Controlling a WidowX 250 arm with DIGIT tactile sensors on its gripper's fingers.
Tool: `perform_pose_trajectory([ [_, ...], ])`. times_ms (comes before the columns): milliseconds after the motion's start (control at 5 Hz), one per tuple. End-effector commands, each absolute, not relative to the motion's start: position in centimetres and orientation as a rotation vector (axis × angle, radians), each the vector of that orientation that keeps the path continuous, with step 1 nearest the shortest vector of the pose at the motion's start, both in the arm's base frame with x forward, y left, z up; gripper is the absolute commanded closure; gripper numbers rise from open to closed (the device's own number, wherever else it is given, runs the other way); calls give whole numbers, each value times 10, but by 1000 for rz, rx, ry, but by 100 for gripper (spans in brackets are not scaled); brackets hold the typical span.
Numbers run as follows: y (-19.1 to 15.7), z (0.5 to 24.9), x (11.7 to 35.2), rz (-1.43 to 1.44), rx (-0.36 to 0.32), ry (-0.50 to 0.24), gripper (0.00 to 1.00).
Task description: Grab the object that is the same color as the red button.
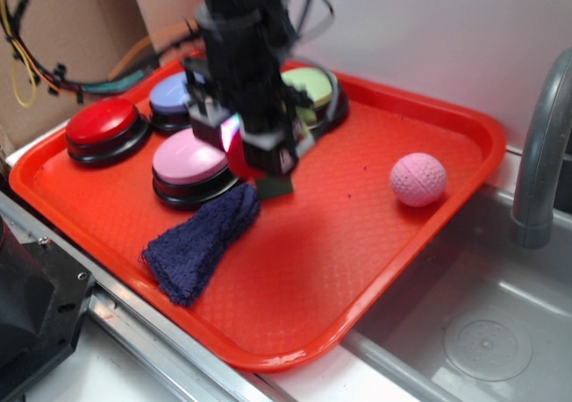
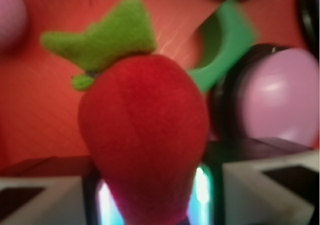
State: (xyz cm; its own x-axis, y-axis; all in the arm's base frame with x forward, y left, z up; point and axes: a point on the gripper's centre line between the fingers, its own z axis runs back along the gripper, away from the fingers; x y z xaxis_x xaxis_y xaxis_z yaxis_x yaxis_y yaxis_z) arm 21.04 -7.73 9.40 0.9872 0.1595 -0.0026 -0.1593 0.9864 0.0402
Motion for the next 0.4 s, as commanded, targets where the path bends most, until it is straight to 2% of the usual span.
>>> perform_pose_trajectory([
  [0, -14, 166, 214, 354, -12, -101, 100],
  [200, 2, 174, 208, 357, -88, -185, 100],
])
